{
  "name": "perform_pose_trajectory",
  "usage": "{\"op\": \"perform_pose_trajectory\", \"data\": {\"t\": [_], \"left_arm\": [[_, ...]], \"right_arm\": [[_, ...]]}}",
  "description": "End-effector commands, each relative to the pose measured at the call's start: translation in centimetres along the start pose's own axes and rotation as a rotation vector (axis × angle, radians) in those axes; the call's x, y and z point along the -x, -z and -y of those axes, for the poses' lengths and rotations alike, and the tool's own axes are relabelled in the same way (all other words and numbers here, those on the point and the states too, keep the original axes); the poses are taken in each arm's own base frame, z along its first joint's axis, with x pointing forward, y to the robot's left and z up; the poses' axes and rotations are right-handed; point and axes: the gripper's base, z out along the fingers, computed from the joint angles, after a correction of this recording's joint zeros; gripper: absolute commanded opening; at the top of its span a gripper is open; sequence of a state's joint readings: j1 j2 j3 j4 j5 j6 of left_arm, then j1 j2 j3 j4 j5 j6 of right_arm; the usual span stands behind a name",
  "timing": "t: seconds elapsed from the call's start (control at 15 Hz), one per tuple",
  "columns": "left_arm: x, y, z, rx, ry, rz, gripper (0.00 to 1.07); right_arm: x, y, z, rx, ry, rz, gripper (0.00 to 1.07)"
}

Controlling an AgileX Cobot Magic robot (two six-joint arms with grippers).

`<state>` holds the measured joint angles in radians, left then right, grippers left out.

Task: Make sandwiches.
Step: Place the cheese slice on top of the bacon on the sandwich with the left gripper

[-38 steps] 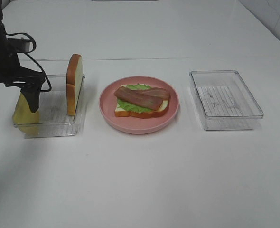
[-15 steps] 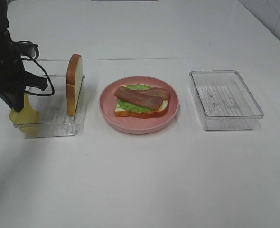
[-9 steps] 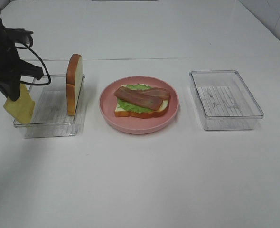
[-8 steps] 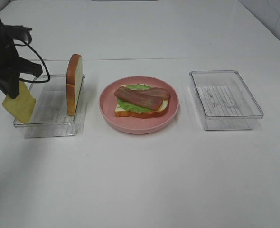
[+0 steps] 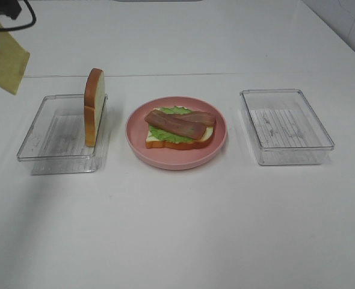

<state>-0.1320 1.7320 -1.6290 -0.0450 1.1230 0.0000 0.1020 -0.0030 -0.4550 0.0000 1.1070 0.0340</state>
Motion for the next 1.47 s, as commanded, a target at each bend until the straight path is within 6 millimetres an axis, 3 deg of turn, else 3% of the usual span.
{"op": "perform_pose_trajectory", "data": {"t": [0.07, 0.27, 0.4, 0.47, 0.67, 0.73, 0.87, 1.13, 1.47], "left_arm": [[0.8, 3.2, 2.0, -0.171, -0.036, 0.066, 0.00], [2.2, 4.3, 5.5, -0.316, -0.133, 0.133, 0.00], [3.7, 2.5, 9.4, -0.426, -0.209, 0.125, 0.00], [4.0, 2.1, 10.3, -0.443, -0.229, 0.125, 0.00], [5.6, -5.1, 15.5, -0.519, -0.283, 0.036, 0.00], [5.6, -6.0, 16.1, -0.526, -0.287, 0.026, 0.00], [5.7, -11.0, 18.3, -0.563, -0.267, -0.042, 0.00], [4.7, -15.8, 19.6, -0.614, -0.228, -0.124, 0.00], [4.4, -18.2, 19.8, -0.605, -0.204, -0.124, 0.00]], "right_arm": [[-0.3, 0.2, 0.0, 0.003, 0.008, 0.035, 0.96], [-0.3, 0.2, 0.0, 0.003, 0.008, 0.035, 0.96], [-0.3, 0.2, 0.0, 0.003, 0.008, 0.035, 0.96], [-0.3, 0.2, 0.0, 0.003, 0.008, 0.035, 0.96], [-0.3, 0.2, 0.0, 0.003, 0.008, 0.035, 0.96], [-0.3, 0.2, 0.0, 0.003, 0.008, 0.035, 0.96], [-0.3, 0.2, 0.0, 0.003, 0.008, 0.035, 0.96], [-0.3, 0.2, 0.0, 0.003, 0.008, 0.035, 0.96], [-0.3, 0.2, 0.0, 0.003, 0.008, 0.035, 0.96]]}}
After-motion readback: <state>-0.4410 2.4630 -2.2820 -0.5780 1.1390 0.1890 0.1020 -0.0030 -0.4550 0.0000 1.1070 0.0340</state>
